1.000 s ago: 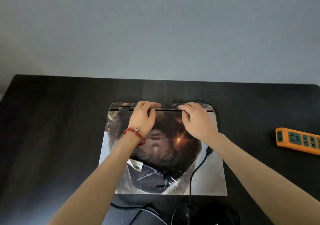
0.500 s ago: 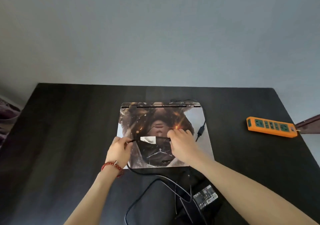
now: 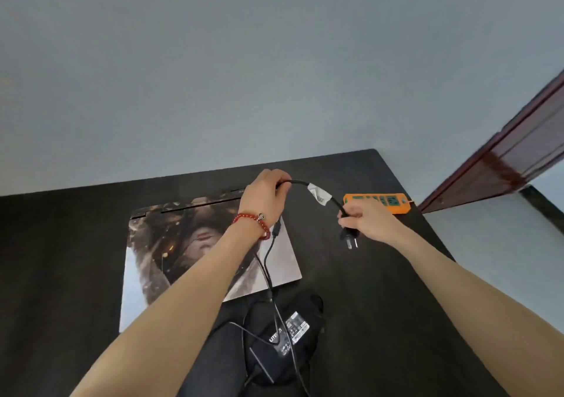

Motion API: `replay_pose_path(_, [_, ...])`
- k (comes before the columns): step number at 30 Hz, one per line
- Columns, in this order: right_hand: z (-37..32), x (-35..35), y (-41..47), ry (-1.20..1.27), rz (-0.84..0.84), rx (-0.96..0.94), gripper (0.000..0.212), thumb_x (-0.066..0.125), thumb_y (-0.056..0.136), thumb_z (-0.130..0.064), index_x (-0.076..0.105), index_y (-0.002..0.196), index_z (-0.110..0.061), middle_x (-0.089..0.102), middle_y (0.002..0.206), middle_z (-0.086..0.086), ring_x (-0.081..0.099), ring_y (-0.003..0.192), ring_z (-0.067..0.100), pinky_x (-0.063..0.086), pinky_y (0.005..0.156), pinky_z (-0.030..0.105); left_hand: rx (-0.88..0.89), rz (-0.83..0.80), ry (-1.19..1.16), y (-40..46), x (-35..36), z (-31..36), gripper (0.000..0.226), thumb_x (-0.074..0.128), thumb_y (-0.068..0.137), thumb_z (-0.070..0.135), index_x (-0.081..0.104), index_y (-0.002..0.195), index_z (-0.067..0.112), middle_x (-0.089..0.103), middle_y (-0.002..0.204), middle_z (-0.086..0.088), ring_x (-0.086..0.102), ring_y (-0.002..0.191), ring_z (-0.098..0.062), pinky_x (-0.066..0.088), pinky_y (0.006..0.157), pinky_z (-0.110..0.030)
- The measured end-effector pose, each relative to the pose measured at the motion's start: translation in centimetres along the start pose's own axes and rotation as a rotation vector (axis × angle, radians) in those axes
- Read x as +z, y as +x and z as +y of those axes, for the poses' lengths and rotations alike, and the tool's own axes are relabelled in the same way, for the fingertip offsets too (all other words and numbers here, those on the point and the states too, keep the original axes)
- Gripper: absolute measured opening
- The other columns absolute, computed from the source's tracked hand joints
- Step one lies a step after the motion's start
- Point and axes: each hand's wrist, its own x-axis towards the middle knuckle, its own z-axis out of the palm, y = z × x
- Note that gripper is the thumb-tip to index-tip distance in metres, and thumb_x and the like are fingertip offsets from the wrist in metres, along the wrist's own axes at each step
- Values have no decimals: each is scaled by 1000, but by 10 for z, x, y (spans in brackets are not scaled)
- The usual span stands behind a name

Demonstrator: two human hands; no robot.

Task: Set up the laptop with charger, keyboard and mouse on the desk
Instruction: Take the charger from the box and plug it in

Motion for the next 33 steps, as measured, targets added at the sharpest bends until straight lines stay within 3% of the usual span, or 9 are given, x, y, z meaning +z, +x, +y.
replay_pose_path(2, [24, -13, 2, 192, -12, 76, 10, 58, 87, -15, 62, 80, -20, 68, 82, -1, 65, 82, 14, 53, 74, 29, -7, -56, -9, 11, 24, 11, 24, 48, 90, 17, 58, 112, 16, 60, 112, -9, 58, 98, -25, 42, 83, -26])
replay_pose_path(5, [66, -37, 14, 493, 14, 185, 9, 57, 89, -10, 64, 92, -15, 69, 86, 3, 68, 79, 13, 55, 61, 20, -86, -150, -21, 30, 68, 21, 31, 46, 90, 13, 52, 120, 15, 62, 114, -11, 59, 100, -27, 42, 85, -27])
replay_pose_path(8, [106, -58, 34, 779, 12, 318, 10, 60, 87, -9, 65, 94, -14, 74, 76, -2, 70, 69, 9, 56, 55, 21, -215, -215, -46, 42, 109, 22, 31, 46, 89, 13, 52, 119, 15, 66, 110, -11, 64, 91, -28, 48, 84, -30])
replay_pose_path(13, [158, -75, 73, 1083, -43, 563, 11, 62, 85, -11, 61, 96, -8, 70, 91, 8, 67, 79, 14, 54, 63, 25, -366, -160, -40, 61, 162, 20, 30, 45, 90, 10, 57, 118, 13, 67, 106, -12, 64, 90, -30, 51, 91, -40])
replay_pose_path(16, [173, -79, 93, 1228, -95, 578, 15, 64, 84, -11, 59, 96, -5, 71, 92, 14, 68, 85, 18, 54, 72, 24, -416, -116, -34, 74, 181, 19, 30, 44, 91, 9, 57, 119, 12, 68, 105, -10, 64, 91, -28, 52, 90, -40])
replay_pose_path(18, [179, -79, 108, 1150, -133, 541, 11, 63, 85, -14, 60, 91, -5, 71, 90, 15, 68, 85, 19, 54, 68, 24, -423, -78, -27, 86, 192, 19, 30, 44, 92, 9, 57, 119, 11, 68, 105, -9, 63, 93, -25, 51, 91, -35])
replay_pose_path(21, [182, -71, 128, 776, -59, 408, 9, 62, 86, -16, 57, 87, -8, 66, 92, 17, 60, 69, 16, 48, 62, 24, -412, -6, -48, 105, 200, 24, 30, 44, 92, 9, 57, 119, 12, 67, 107, -8, 62, 98, -23, 44, 87, -25])
replay_pose_path(26, [186, -56, 162, 578, 76, 211, 10, 61, 86, -12, 52, 82, -15, 63, 85, 15, 51, 49, 10, 45, 45, 15, -426, 48, -82, 137, 208, 18, 31, 42, 93, 10, 56, 120, 15, 67, 110, -8, 63, 96, -27, 52, 91, -39])
replay_pose_path(33, [186, -40, 192, 500, -39, 179, 11, 63, 84, -6, 60, 93, -12, 63, 83, 4, 65, 66, 12, 56, 64, 20, -523, 22, -59, 140, 212, -25, 32, 41, 93, 9, 58, 120, 16, 67, 106, -9, 64, 91, -25, 52, 87, -34])
